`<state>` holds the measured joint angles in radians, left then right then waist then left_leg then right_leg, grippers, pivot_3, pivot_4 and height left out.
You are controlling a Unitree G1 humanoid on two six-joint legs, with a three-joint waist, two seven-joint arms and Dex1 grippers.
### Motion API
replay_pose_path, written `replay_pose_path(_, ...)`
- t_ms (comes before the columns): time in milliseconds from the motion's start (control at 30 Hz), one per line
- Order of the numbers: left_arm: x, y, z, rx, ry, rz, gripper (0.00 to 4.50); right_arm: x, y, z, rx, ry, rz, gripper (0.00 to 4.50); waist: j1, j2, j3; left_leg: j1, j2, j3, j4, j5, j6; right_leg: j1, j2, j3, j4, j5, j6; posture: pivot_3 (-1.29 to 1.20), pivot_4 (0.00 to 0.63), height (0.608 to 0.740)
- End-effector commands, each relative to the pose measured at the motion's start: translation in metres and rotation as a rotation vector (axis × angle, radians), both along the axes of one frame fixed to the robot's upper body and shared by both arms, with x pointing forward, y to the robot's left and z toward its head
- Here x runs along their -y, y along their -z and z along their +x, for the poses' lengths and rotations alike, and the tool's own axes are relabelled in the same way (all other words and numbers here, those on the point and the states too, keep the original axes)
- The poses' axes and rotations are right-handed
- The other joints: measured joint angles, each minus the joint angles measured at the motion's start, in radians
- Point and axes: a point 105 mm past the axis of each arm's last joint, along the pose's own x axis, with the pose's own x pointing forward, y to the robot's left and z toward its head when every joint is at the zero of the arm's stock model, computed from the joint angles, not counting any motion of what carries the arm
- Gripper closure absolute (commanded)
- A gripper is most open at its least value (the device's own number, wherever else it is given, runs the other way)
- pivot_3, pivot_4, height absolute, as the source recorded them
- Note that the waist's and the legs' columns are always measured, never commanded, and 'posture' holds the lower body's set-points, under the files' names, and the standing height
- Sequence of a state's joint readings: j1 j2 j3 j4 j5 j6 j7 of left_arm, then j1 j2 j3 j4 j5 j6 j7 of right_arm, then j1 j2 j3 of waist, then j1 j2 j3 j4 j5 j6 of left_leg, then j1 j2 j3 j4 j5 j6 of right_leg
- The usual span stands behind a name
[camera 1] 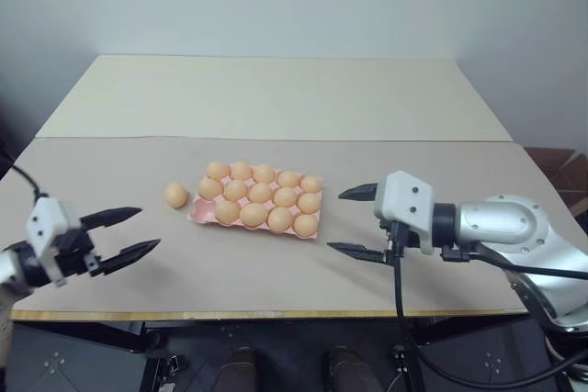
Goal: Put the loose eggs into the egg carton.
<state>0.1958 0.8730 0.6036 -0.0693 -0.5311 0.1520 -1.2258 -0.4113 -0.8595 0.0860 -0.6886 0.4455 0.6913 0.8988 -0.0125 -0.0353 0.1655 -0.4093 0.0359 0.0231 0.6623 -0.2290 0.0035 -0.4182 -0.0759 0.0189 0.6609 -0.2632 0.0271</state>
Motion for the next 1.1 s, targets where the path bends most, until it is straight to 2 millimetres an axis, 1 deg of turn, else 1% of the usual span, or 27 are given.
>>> replay_pose_path(33, -0.008, -0.02, -0.012, 0.048, -0.05, 0.023, 0.85, 0.002, -0.007, -0.001, 0.051, -0.038, -0.004, 0.0, 0.0, 0.0, 0.0, 0.0, 0.0, 0.0, 0.0, 0.0, 0.0, 0.0, 0.0, 0.0, 0.0, 0.0, 0.0, 0.0, 0.15, 0.74)
replay_pose_path(67, -0.011, -0.021, -0.014, 0.064, -0.076, 0.024, 0.5, 0.002, -0.006, 0.0, 0.048, -0.043, -0.004, 0.0, 0.001, 0.0, 0.0, 0.001, 0.0, 0.0, 0.0, 0.0, 0.0, 0.0, 0.0, 0.0, 0.0, 0.0, 0.0, 0.0, 0.15, 0.74)
replay_pose_path(133, -0.02, -0.023, -0.013, 0.111, -0.155, 0.043, 0.04, 0.002, -0.005, 0.003, 0.052, -0.05, -0.011, 0.0, 0.002, 0.0, 0.0, 0.001, 0.0, 0.001, 0.0, 0.0, 0.0, 0.001, 0.0, 0.0, 0.0, 0.0, 0.0, 0.0, 0.15, 0.74)
replay_pose_path(200, -0.024, -0.023, -0.014, 0.128, -0.201, 0.061, 0.04, 0.001, -0.005, 0.005, 0.053, -0.052, -0.011, 0.0, 0.0, 0.0, 0.0, 0.004, 0.0, 0.002, 0.0, 0.0, 0.0, 0.004, 0.0, -0.001, 0.0, 0.0, 0.0, 0.0, 0.15, 0.74)
replay_pose_path(300, -0.024, -0.021, -0.015, 0.131, -0.229, 0.059, 0.04, 0.001, -0.004, 0.007, 0.051, -0.056, -0.014, 0.0, 0.0, 0.0, 0.0, 0.004, 0.0, 0.002, 0.0, 0.0, 0.0, 0.005, 0.0, -0.001, -0.002, 0.0, 0.0, 0.0, 0.15, 0.74)
replay_pose_path(433, -0.032, -0.014, -0.005, 0.144, -0.324, 0.072, 0.04, 0.002, -0.003, 0.009, 0.051, -0.05, -0.029, 0.0, 0.001, 0.0, 0.0, 0.004, 0.0, 0.001, 0.0, 0.0, 0.0, 0.005, 0.0, -0.002, -0.002, 0.0, 0.0, 0.0, 0.15, 0.74)
replay_pose_path(567, -0.034, -0.004, 0.014, 0.127, -0.357, 0.066, 0.04, 0.004, -0.002, 0.012, 0.056, -0.015, -0.032, 0.0, 0.003, 0.0, 0.0, 0.006, -0.001, 0.001, 0.0, 0.0, 0.0, 0.009, 0.0, -0.002, -0.003, 0.0, 0.0, 0.0, 0.15, 0.74)
replay_pose_path(733, -0.03, 0.006, 0.052, 0.129, -0.372, -0.011, 0.04, 0.004, -0.003, 0.014, 0.059, 0.016, -0.021, 0.0, 0.003, 0.0, 0.0, 0.006, -0.001, 0.0, 0.0, 0.0, 0.0, 0.01, 0.0, -0.004, -0.004, 0.0, 0.0, 0.0, 0.15, 0.74)
replay_pose_path(833, -0.021, 0.011, 0.074, 0.127, -0.355, -0.065, 0.04, 0.004, -0.004, 0.014, 0.063, 0.031, -0.021, 0.0, 0.004, 0.0, 0.0, 0.006, -0.001, 0.0, 0.0, 0.0, 0.0, 0.01, 0.0, -0.004, -0.004, 0.0, 0.0, 0.0, 0.15, 0.74)
replay_pose_path(867, -0.02, 0.012, 0.078, 0.127, -0.352, -0.074, 0.04, 0.004, -0.004, 0.014, 0.063, 0.034, -0.022, 0.0, 0.004, 0.0, 0.0, 0.005, -0.001, 0.0, 0.0, 0.0, 0.0, 0.01, 0.0, -0.004, -0.004, 0.0, 0.0, 0.0, 0.15, 0.74)
replay_pose_path(1000, -0.003, 0.015, 0.102, 0.137, -0.319, -0.115, 0.04, 0.008, -0.005, 0.013, 0.065, 0.068, -0.023, 0.0, 0.002, 0.0, 0.0, 0.005, -0.001, -0.001, 0.0, 0.0, 0.0, 0.01, 0.0, -0.005, -0.004, 0.0, 0.0, 0.0, 0.15, 0.74)
replay_pose_path(1100, 0.008, 0.015, 0.114, 0.14, -0.3, -0.149, 0.04, 0.009, -0.005, 0.012, 0.065, 0.087, -0.02, 0.0, 0.001, 0.0, 0.0, 0.005, -0.001, -0.001, 0.0, 0.0, 0.0, 0.01, 0.0, -0.005, -0.004, 0.0, 0.0, 0.0, 0.15, 0.74)
